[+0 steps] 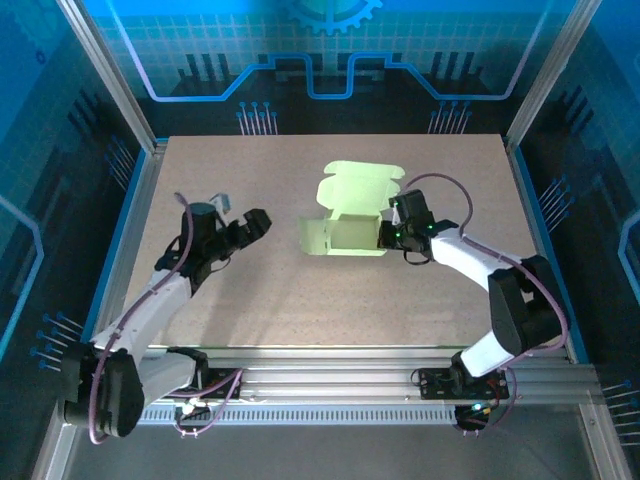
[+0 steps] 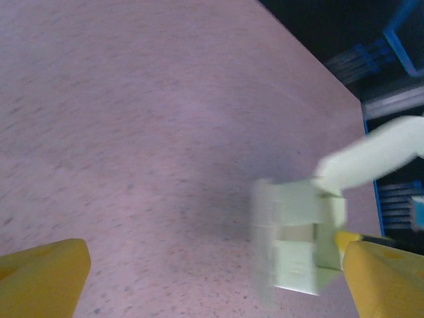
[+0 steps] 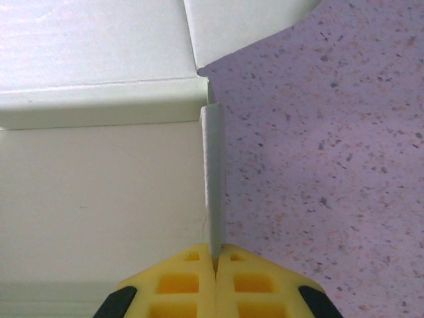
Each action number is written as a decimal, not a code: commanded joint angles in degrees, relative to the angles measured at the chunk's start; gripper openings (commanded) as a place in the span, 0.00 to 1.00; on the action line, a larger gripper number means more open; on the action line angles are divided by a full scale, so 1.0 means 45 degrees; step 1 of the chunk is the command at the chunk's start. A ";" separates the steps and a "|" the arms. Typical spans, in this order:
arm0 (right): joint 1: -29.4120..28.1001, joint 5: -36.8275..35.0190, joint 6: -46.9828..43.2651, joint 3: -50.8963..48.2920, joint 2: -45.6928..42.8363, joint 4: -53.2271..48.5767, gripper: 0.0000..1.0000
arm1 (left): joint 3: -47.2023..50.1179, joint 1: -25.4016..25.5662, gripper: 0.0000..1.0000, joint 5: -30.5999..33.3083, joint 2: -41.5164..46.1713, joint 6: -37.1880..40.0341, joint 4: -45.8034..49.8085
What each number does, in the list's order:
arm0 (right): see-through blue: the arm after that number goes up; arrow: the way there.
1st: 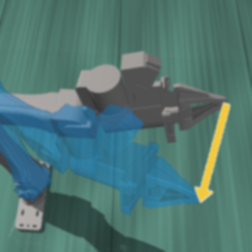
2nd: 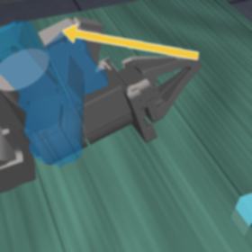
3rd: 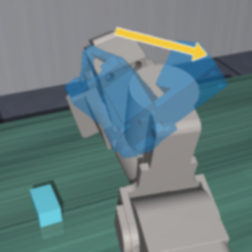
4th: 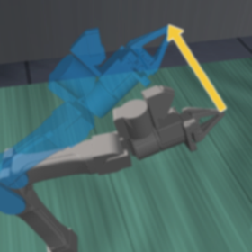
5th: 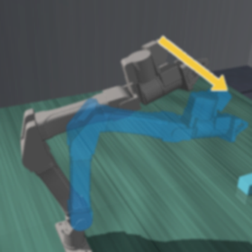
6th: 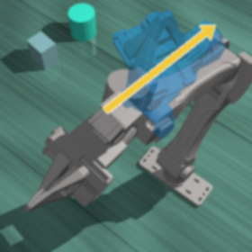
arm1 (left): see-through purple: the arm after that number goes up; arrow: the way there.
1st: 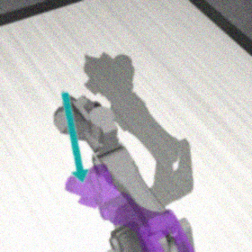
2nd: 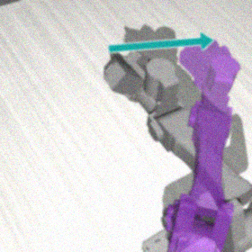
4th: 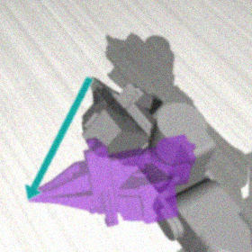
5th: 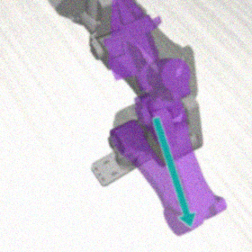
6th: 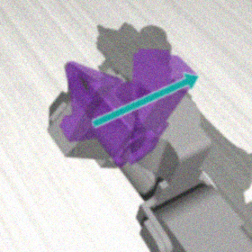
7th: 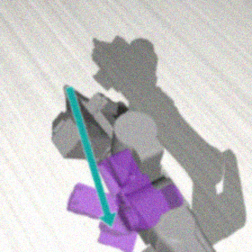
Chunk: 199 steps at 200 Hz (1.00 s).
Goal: Fold the paper box
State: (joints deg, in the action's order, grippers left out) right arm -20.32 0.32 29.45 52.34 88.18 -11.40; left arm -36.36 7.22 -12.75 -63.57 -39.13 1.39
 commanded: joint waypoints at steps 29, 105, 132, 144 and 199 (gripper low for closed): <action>0.0877 0.3699 0.1226 -0.0012 -0.1206 0.0824 0.00 | 0.1569 -0.0748 0.99 -0.3997 -0.2175 -0.3485 -0.5836; 0.1010 0.3873 0.1368 -0.0156 -0.1355 0.0739 0.00 | 0.0115 0.1627 0.97 -0.4595 -0.4456 -0.4060 -0.7782; 0.0942 0.3533 0.1163 -0.0108 -0.1247 0.0538 0.00 | -0.0044 0.1821 0.89 -0.4985 -0.4813 -0.4571 -0.8458; 0.0862 0.3363 0.1049 -0.0051 -0.1189 0.0440 0.00 | -0.0137 0.1888 0.86 -0.5147 -0.4946 -0.4725 -0.8649; 0.0140 0.1885 0.0404 0.0488 -0.0759 -0.0359 0.00 | -0.0684 0.2230 0.64 -0.5738 -0.5438 -0.5014 -0.8302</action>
State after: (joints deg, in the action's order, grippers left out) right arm -18.11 12.40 33.34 52.38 83.72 -10.57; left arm -36.84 16.29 -35.53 -86.91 -60.88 -35.70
